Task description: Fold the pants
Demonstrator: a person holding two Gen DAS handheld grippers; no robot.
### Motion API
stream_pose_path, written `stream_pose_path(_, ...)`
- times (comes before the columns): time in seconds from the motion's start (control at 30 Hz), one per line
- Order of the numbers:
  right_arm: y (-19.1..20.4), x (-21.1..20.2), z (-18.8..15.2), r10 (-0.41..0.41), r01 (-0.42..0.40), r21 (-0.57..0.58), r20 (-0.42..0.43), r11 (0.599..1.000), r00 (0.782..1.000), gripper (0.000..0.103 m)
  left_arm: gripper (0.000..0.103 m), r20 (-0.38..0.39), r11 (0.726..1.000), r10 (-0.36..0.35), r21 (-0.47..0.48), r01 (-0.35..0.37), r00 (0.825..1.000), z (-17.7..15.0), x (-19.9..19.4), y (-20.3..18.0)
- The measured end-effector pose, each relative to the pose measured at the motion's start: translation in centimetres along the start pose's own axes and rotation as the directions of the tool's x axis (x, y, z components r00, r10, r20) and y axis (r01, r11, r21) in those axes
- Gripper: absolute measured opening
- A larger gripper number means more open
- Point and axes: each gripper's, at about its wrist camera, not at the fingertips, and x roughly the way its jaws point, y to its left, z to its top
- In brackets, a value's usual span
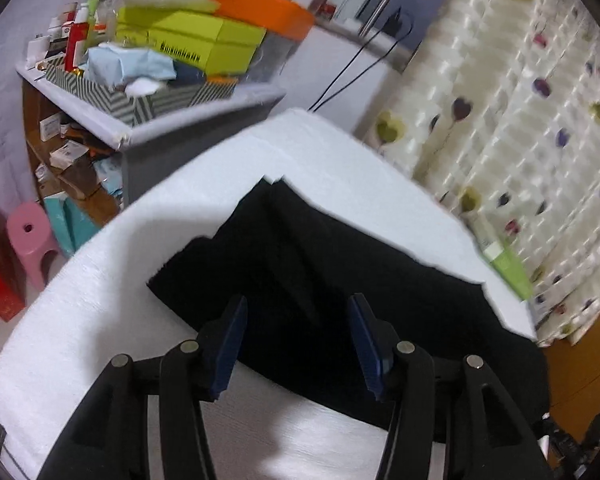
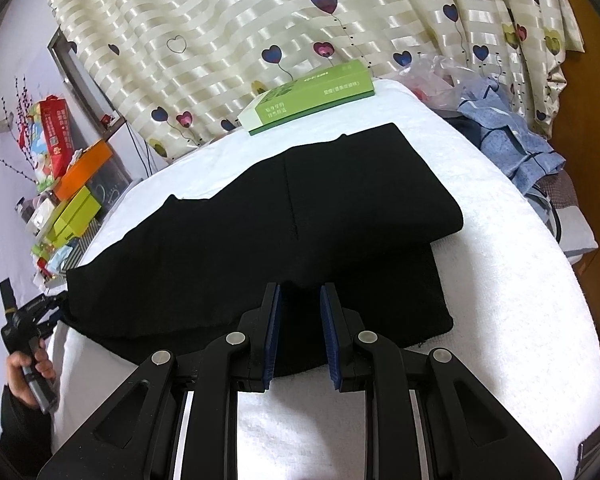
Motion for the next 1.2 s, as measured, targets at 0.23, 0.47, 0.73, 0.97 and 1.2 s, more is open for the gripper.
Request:
stream_pose_path(0.23, -0.1, -0.1, 0.0, -0.007, 0.007, 0.008, -0.001, 1.0, 1.0, 0.021, 0.004, -0.027, 1.0, 0.008, -0.027, -0.009, 1.0, 1.0, 1.6, -0.4)
stream_pose_path(0.47, -0.2, 0.1, 0.0, -0.005, 0.005, 0.012, -0.005, 1.0, 1.0, 0.021, 0.004, 0.086, 0.997, 0.064, -0.052, -0.059, 0.994, 0.2, -2.7, 1.0)
stream_pose_path(0.73, 0.1, -0.3, 0.5, -0.013, 0.013, -0.014, 0.023, 1.0, 1.0, 0.021, 0.015, 0.087, 0.994, 0.11, 0.008, -0.111, 0.99, 0.1, -3.6, 1.8)
stream_pose_path(0.97, 0.4, 0.2, 0.9, -0.016, 0.017, -0.023, 0.02, 1.0, 1.0, 0.021, 0.053, 0.038, 0.968, 0.062, 0.242, -0.069, 0.997, 6.5, 0.5, -1.1)
stream_pose_path(1.2, -0.1, 0.0, 1.1, -0.043, 0.044, -0.019, 0.031, 0.999, 0.999, 0.021, 0.052, -0.087, 0.945, 0.155, 0.302, -0.122, 0.984, 8.1, 7.6, -1.0)
